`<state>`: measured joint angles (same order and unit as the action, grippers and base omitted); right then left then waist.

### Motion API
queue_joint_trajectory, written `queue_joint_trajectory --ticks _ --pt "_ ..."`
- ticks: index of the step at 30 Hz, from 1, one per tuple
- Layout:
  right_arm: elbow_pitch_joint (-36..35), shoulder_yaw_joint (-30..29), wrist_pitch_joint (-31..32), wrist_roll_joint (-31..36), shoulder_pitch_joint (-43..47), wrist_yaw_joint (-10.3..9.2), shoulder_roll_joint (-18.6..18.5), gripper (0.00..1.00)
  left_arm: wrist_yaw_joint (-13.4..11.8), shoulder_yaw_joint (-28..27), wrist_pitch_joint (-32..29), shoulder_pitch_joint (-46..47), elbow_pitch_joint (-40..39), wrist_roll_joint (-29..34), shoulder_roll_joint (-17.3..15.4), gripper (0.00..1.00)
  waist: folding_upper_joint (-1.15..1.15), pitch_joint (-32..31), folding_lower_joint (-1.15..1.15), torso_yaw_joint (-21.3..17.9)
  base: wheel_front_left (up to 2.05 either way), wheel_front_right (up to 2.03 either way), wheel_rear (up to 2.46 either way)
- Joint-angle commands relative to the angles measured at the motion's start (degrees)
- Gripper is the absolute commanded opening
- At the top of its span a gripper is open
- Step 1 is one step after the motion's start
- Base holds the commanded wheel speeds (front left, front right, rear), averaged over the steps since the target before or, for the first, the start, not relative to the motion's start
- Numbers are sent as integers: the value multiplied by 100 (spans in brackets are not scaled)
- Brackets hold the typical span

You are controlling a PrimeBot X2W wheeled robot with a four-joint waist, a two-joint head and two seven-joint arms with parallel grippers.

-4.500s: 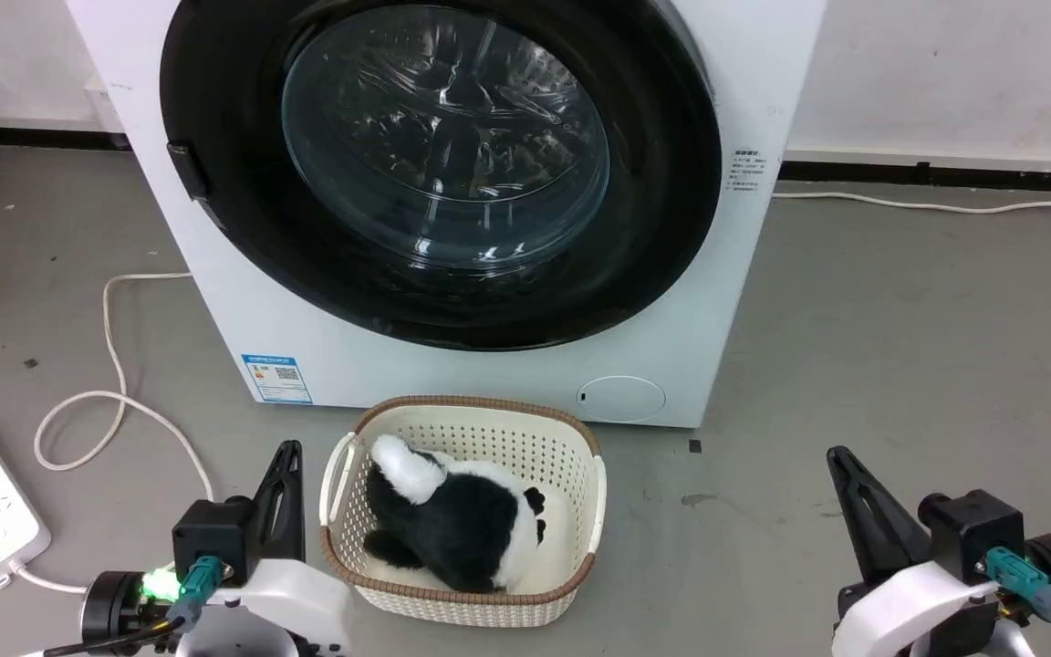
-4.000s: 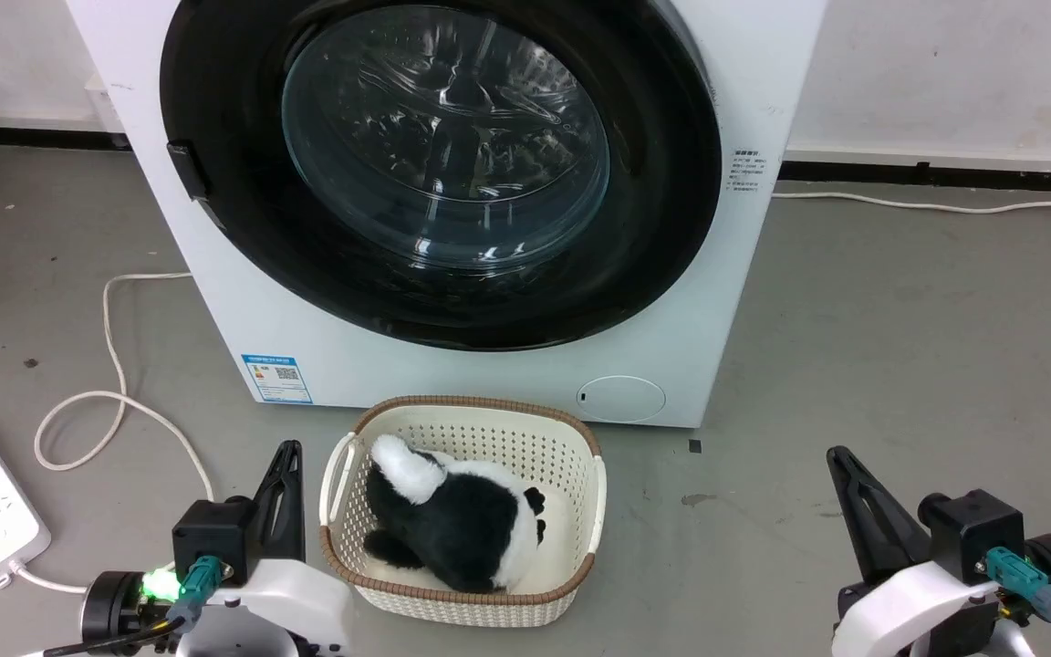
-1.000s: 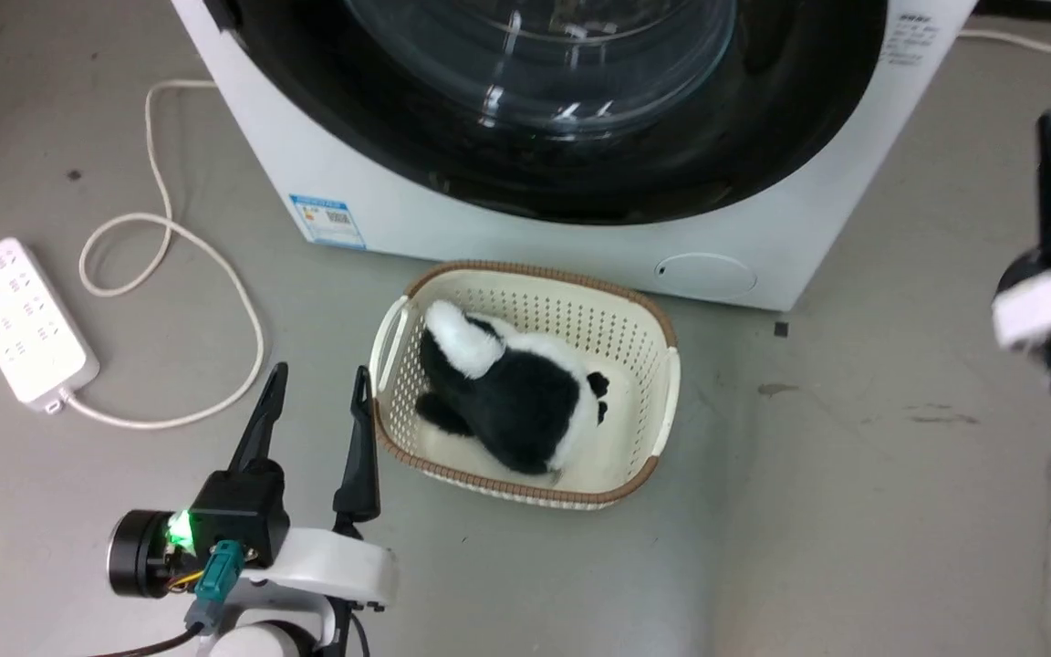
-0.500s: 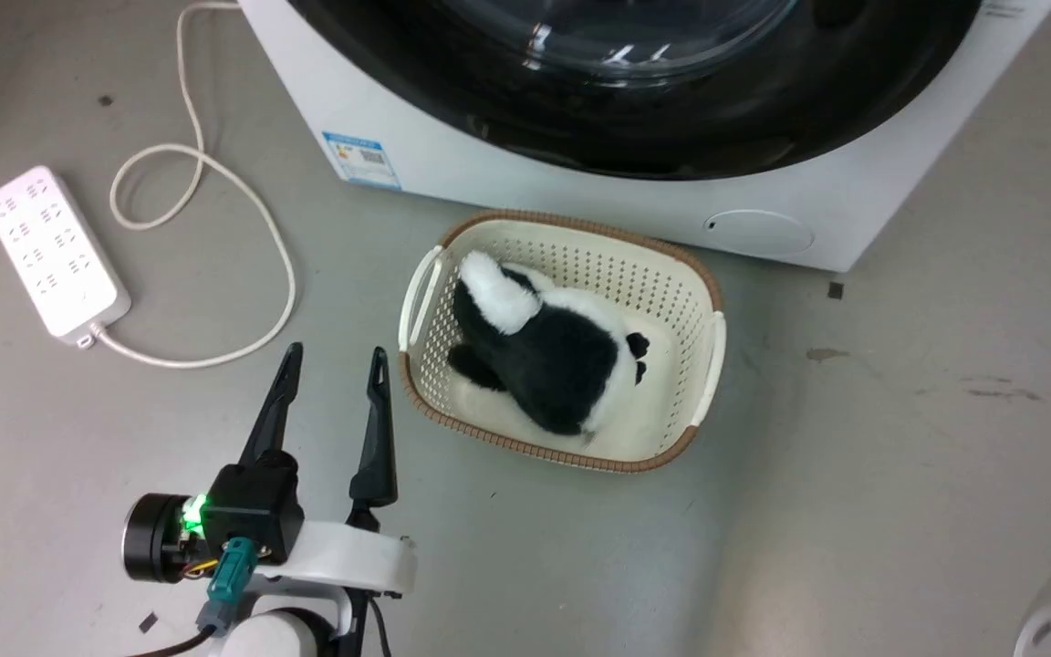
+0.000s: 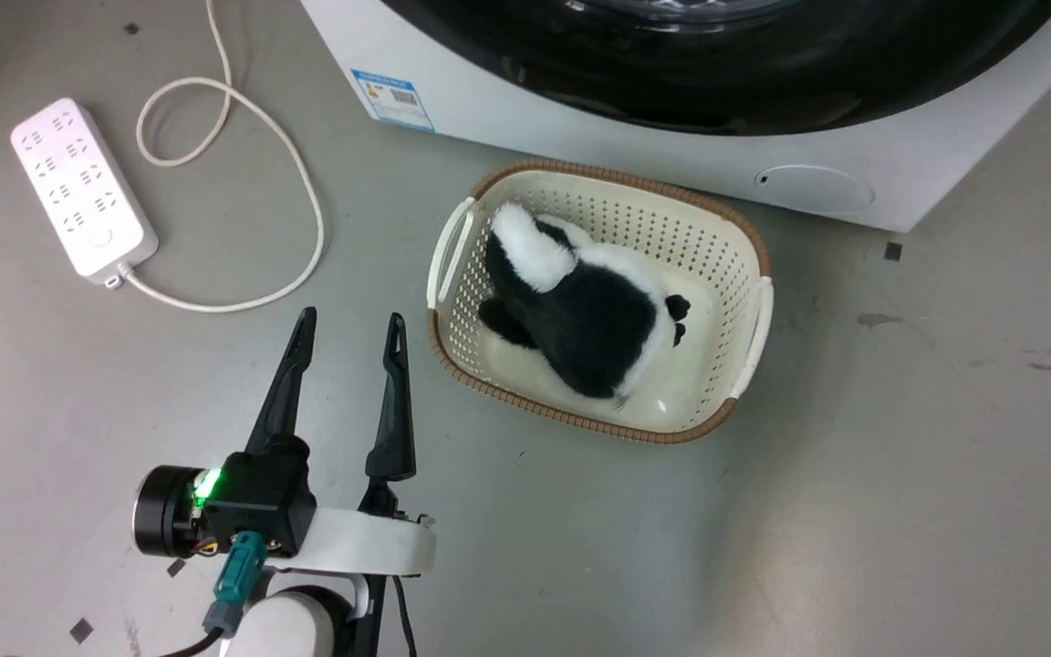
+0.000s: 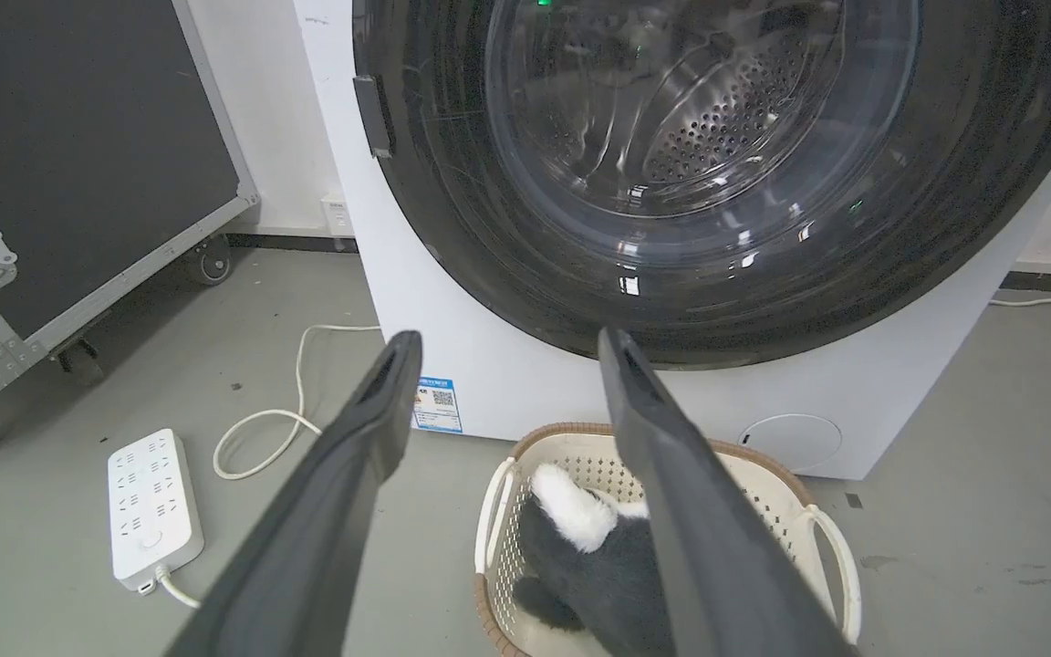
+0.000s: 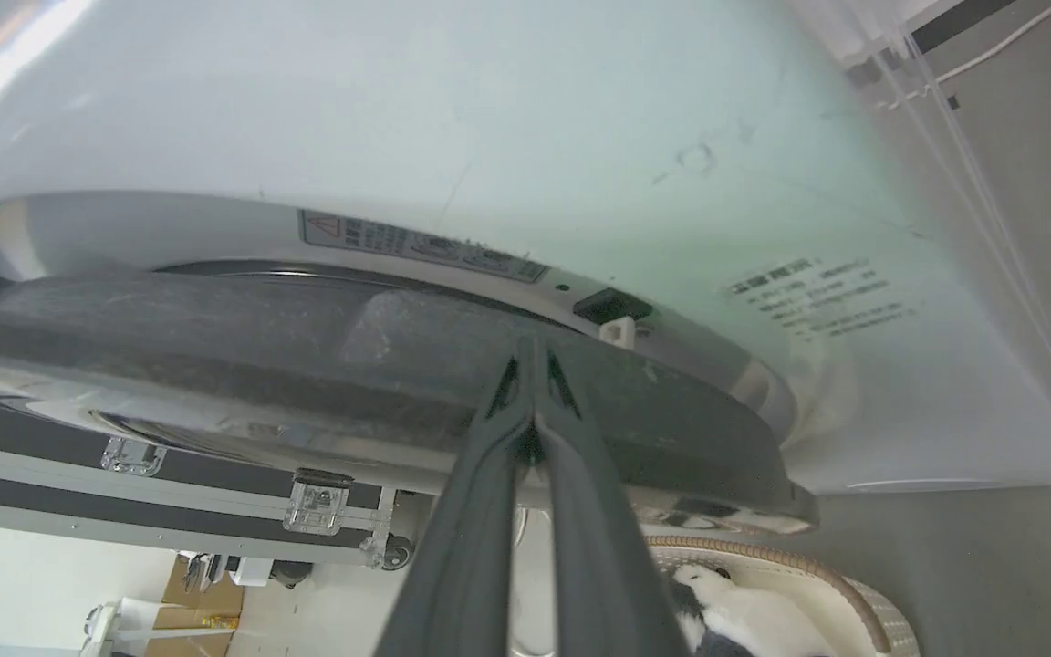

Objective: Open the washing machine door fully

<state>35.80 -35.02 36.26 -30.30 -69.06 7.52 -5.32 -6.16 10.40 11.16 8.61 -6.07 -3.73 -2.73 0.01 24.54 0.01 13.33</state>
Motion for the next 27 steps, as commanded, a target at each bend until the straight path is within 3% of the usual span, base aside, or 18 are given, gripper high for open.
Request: queue_joint_trajectory --ticks 1,9,18,20,23,27 --pt "108 -112 97 -22 -264 -2 -26 0 -46 28 55 111 -41 -22 -11 100 -1 47 -1 40 0 0 0" --pt "431 -665 802 126 -790 -2 -27 0 -119 124 174 203 -65 -42 -12 100 -1 165 -1 176 0 0 0" --pt "370 -883 1461 -103 -439 -3 79 0 -154 127 282 194 10 -128 -14 100 -1 -11 -1 206 0 0 0" --pt "156 -972 1984 -579 49 -3 199 0 -122 161 354 88 203 -162 -14 100 -1 -323 -1 205 0 0 0" --pt "-6 -932 2251 -869 345 -3 233 0 -114 171 384 -25 271 -171 -15 100 -1 -505 -1 204 0 0 0" --pt "-65 -384 2368 -1486 931 -3 241 0 22 187 384 -181 382 -154 -15 100 -1 -754 -1 177 0 0 0"
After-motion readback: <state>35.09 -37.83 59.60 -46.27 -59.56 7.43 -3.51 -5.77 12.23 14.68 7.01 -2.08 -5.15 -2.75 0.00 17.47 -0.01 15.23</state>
